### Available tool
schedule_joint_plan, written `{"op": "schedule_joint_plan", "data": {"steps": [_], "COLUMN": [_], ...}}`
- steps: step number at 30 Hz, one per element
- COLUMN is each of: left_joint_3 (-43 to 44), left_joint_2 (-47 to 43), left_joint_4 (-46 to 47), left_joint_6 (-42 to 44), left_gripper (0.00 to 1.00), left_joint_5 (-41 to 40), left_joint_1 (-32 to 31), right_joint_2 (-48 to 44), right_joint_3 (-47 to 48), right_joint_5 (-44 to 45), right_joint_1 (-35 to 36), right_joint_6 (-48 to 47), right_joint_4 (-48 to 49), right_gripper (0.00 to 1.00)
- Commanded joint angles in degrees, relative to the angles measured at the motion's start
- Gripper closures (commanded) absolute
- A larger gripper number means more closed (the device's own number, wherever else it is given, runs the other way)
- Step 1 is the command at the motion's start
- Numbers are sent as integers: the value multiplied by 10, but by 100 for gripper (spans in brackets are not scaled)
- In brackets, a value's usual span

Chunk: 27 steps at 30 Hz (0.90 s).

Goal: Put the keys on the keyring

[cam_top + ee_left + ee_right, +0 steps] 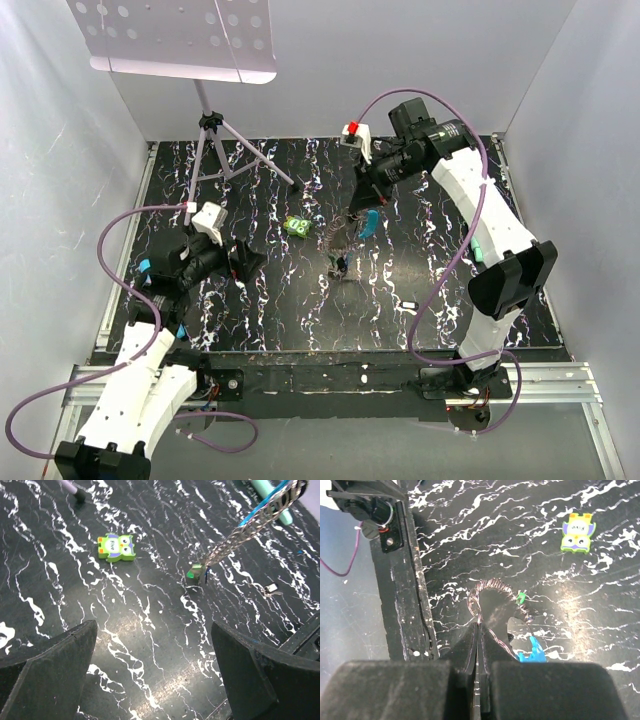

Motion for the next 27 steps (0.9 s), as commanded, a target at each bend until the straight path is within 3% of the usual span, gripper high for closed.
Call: {"op": "schedule_joint_plan", "data": {"steps": [1, 7, 12, 20, 27], "left_joint_3": [-16, -75, -111, -117, -138], "left_joint_2": [-40, -80, -72, -65, -77], "left_joint_4": [58, 208, 383, 460, 494], "left_joint_6": [-8, -51, -160, -222, -157], "left_gripper": [2, 2, 2, 2, 7], "left_joint_5": [71, 195, 260, 282, 281], "left_joint_1": [1, 1, 0, -4, -47], "right_joint_2": [-2, -3, -13, -42, -60], "right_joint_3": [38, 47, 39, -10, -43], "right_joint_5": [-55, -83, -114, -156, -206], "right_joint_1": [20, 42, 59, 85, 101], "right_joint_6": [-32, -79, -125, -222, -391], "right_joint_4": [-29, -58, -81, -93, -159], "right_gripper": [99, 99, 99, 99, 99]}}
